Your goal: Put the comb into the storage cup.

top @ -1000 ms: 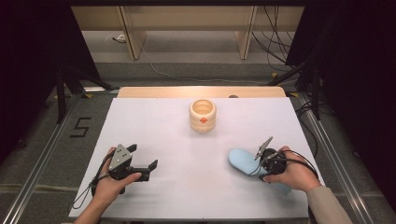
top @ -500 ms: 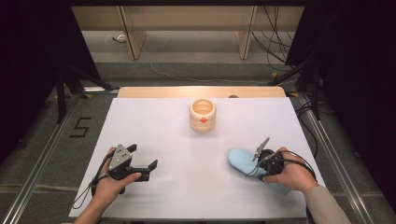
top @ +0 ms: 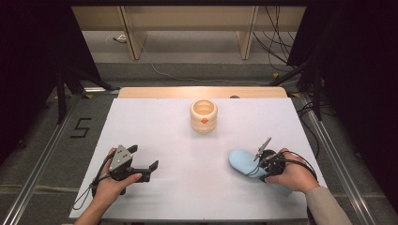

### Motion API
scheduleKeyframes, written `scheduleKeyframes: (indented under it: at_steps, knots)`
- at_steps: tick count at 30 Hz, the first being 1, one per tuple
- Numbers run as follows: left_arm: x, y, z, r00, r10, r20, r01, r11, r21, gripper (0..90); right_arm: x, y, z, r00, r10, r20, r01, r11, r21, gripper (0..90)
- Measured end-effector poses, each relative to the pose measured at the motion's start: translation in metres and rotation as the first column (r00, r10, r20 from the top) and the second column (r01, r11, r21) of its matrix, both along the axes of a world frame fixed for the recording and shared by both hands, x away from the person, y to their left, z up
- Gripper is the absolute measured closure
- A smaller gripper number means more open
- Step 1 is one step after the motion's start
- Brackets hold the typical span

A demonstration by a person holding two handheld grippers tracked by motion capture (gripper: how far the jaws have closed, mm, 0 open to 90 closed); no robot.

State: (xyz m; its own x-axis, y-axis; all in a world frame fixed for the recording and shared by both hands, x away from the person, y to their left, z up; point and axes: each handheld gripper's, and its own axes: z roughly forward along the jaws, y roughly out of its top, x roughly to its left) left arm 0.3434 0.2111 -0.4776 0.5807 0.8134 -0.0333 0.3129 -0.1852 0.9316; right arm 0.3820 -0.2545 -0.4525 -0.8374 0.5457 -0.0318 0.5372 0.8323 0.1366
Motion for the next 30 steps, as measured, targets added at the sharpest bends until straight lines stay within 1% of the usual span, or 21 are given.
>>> scheduleKeyframes:
  at_steps: [3,5,10,13,18,21,22,24,26,30]
  knots:
    - [0.000,0.000,0.000,1.0000,0.000,0.000,0.000,1.0000,0.000,0.4,0.001,-0.002,0.000,1.0000,0.008,0.000,-0.008,1.000,0.007,69.4]
    - [0.000,0.000,0.000,1.0000,-0.002,-0.001,0.002,1.0000,-0.001,0.4,0.000,-0.001,0.000,0.9999,-0.014,-0.004,0.014,1.000,0.010,69.5]
    - [0.000,0.000,0.000,1.0000,0.000,-0.001,0.000,1.0000,-0.003,0.5,0.000,-0.003,0.000,1.0000,-0.002,-0.002,0.003,1.000,0.022,69.7]
    - [0.000,0.000,0.000,1.0000,0.001,0.000,-0.001,1.0000,-0.003,0.5,-0.001,-0.004,0.000,0.9999,-0.016,-0.005,0.016,1.000,0.027,69.8]
    - [0.000,0.001,0.000,1.0000,0.002,-0.001,-0.002,1.0000,-0.003,0.5,-0.001,-0.006,0.003,0.9997,-0.015,0.019,0.014,0.999,0.044,70.0]
    - [0.000,0.001,0.000,1.0000,0.003,-0.001,-0.003,1.0000,-0.003,0.5,-0.002,-0.005,0.004,0.9994,-0.029,0.022,0.028,0.998,0.048,70.0]
    - [0.000,0.001,0.000,1.0000,0.003,-0.001,-0.003,1.0000,-0.003,0.5,-0.001,-0.006,0.005,0.9995,-0.018,0.025,0.016,0.999,0.051,70.0]
    - [0.000,0.001,0.000,1.0000,0.003,-0.001,-0.003,1.0000,-0.003,0.5,-0.001,-0.006,0.006,0.9994,-0.016,0.032,0.014,0.998,0.060,70.0]
    - [0.000,0.001,0.000,1.0000,0.003,-0.001,-0.003,1.0000,-0.004,0.6,-0.002,-0.006,0.007,0.9991,-0.026,0.034,0.024,0.998,0.064,70.1]
    - [0.000,0.001,0.000,1.0000,0.004,0.000,-0.004,1.0000,-0.004,0.6,-0.003,-0.007,0.010,0.9986,-0.027,0.046,0.024,0.997,0.075,70.1]
